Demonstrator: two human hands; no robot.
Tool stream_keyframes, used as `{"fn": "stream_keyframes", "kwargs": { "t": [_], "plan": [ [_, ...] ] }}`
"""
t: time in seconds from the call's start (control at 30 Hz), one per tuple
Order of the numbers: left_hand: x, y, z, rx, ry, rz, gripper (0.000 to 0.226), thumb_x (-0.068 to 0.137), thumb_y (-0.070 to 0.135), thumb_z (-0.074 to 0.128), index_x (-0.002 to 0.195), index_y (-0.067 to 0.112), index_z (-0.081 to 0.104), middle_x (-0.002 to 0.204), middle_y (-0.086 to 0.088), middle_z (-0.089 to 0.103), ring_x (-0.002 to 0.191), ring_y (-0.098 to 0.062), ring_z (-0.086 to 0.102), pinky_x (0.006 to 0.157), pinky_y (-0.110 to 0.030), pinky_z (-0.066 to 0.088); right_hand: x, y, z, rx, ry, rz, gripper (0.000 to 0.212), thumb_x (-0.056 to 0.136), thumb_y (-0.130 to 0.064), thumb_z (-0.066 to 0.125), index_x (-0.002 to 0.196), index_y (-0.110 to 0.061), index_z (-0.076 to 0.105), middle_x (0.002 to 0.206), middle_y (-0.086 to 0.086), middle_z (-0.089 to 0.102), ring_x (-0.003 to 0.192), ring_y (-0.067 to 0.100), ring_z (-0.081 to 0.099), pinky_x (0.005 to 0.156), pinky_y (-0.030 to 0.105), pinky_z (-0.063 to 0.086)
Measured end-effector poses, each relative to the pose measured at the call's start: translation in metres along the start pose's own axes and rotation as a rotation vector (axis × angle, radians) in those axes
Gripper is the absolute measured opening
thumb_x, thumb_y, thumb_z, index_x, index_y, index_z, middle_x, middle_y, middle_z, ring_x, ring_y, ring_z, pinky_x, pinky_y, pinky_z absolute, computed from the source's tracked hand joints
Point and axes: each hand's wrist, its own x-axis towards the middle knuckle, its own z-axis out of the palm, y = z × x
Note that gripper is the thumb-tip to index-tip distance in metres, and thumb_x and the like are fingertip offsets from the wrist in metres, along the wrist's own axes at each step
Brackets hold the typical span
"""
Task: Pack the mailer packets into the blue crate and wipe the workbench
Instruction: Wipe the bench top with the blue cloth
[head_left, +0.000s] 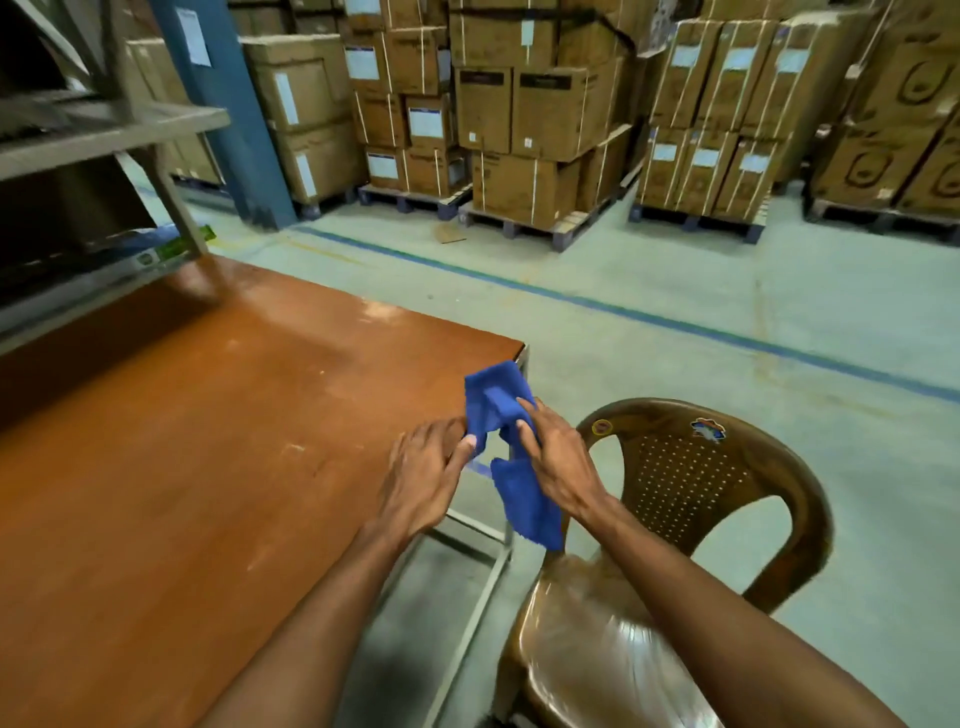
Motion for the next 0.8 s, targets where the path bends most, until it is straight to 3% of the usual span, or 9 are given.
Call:
{"fn": "stream_keyframes", "kwargs": {
  "t": [0.1, 0.17, 0.27, 0.37, 0.47, 0.6, 0.7, 0.8],
  "plan": [
    [0.015, 0.06, 0.0, -0.528, -0.1, -0.135, 0.031, 0.098, 0.054, 0.043, 0.107, 0.033, 0.063, 0.114, -0.003, 0.069, 0.105, -0.023, 0.064, 0.093, -0.039, 0.05, -0.015, -0.007, -0.027, -0.102, 0.073, -0.185, 0.048, 0.103, -0.041, 0.035, 0.145, -0.02, 0.046, 0.145, 0.005, 0.05, 0.135, 0.023, 0.043, 0.112, 0.042, 0.035],
    [0.024, 0.092, 0.0, -0.823, -0.14, -0.225, 0.025, 0.096, 0.053, 0.051, 0.099, 0.032, 0.065, 0.11, -0.007, 0.069, 0.102, -0.023, 0.066, 0.093, -0.048, 0.053, -0.026, -0.01, -0.044, -0.156, 0.098, -0.244, 0.05, 0.103, -0.043, 0.031, 0.146, -0.021, 0.044, 0.146, 0.004, 0.049, 0.136, 0.023, 0.04, 0.112, 0.042, 0.034],
    [0.034, 0.123, 0.006, -1.016, -0.179, -0.227, 0.022, 0.089, 0.036, 0.068, 0.101, 0.017, 0.069, 0.107, -0.01, 0.071, 0.1, -0.024, 0.067, 0.098, -0.051, 0.05, -0.05, -0.003, -0.068, -0.223, 0.113, -0.294, 0.052, 0.103, -0.047, 0.03, 0.149, -0.023, 0.039, 0.155, 0.001, 0.037, 0.145, 0.021, 0.026, 0.118, 0.041, 0.025],
    [0.039, 0.149, 0.015, -1.055, -0.25, -0.121, 0.026, 0.088, 0.017, 0.069, 0.109, 0.002, 0.068, 0.103, -0.015, 0.072, 0.096, -0.028, 0.067, 0.094, -0.048, 0.051, -0.075, 0.006, -0.103, -0.062, 0.111, -0.27, 0.048, 0.102, -0.04, 0.044, 0.149, -0.032, 0.037, 0.159, -0.009, 0.027, 0.147, 0.008, 0.015, 0.12, 0.025, 0.013],
    [0.035, 0.177, 0.022, -1.068, -0.453, -0.024, 0.033, 0.088, 0.017, 0.066, 0.12, 0.008, 0.066, 0.114, -0.015, 0.071, 0.106, -0.031, 0.067, 0.093, -0.04, 0.053, -0.098, 0.019, -0.147, 0.14, 0.279, -0.164, 0.049, 0.095, -0.026, 0.062, 0.14, -0.034, 0.046, 0.152, -0.014, 0.035, 0.142, 0.005, 0.027, 0.117, 0.031, 0.026],
    [0.022, 0.215, 0.039, -1.095, -0.646, -0.002, 0.031, 0.091, 0.019, 0.056, 0.117, 0.013, 0.07, 0.119, -0.017, 0.069, 0.115, -0.032, 0.063, 0.102, -0.043, 0.046, -0.122, 0.043, -0.193, 0.19, 0.349, -0.069, 0.062, 0.087, -0.032, 0.073, 0.141, -0.04, 0.042, 0.155, -0.015, 0.03, 0.141, 0.004, 0.031, 0.112, 0.028, 0.033],
    [0.01, 0.24, 0.055, -1.114, -0.601, -0.03, 0.033, 0.093, 0.021, 0.058, 0.123, 0.008, 0.062, 0.118, -0.017, 0.069, 0.113, -0.032, 0.064, 0.097, -0.041, 0.051, -0.144, 0.054, -0.208, 0.449, 0.292, 0.005, 0.064, 0.087, -0.022, 0.074, 0.141, -0.039, 0.042, 0.143, -0.02, 0.046, 0.131, 0.003, 0.046, 0.106, 0.028, 0.043],
    [0.003, 0.246, 0.078, -0.996, -0.399, -0.074, 0.04, 0.083, 0.037, 0.073, 0.118, 0.028, 0.054, 0.108, -0.009, 0.072, 0.103, -0.029, 0.069, 0.09, -0.045, 0.055, -0.162, 0.071, -0.201, 0.458, 0.393, 0.011, 0.067, 0.083, -0.008, 0.076, 0.138, -0.031, 0.047, 0.137, -0.018, 0.054, 0.128, 0.006, 0.05, 0.105, 0.025, 0.043]
  ]
}}
